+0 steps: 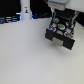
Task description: Open the kcup holder, insert the kcup into the holder, and close the kcup holder
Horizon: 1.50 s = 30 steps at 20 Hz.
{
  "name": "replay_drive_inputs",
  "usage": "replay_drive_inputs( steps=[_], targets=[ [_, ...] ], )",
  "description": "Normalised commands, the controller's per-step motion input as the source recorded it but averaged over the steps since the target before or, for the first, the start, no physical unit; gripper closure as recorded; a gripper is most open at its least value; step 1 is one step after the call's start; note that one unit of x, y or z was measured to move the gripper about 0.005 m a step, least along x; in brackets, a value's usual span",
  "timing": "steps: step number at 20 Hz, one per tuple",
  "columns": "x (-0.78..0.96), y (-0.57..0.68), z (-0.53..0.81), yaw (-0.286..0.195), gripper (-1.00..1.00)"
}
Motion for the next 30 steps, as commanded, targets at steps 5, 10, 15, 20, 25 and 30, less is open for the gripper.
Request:
replay_drive_inputs(
  steps=[5, 10, 15, 20, 25, 30],
  targets=[
    [0.77, -0.23, 0.05, 0.011, -1.0],
    [0.68, -0.08, -0.09, 0.035, -1.0],
    [0.33, 0.07, -0.19, 0.125, -1.0],
    [0.04, 0.13, -0.24, 0.219, -1.0],
    [-0.05, 0.19, -0.25, 0.248, -1.0],
    [-0.25, 0.24, -0.2, 0.188, -1.0]
  ],
)
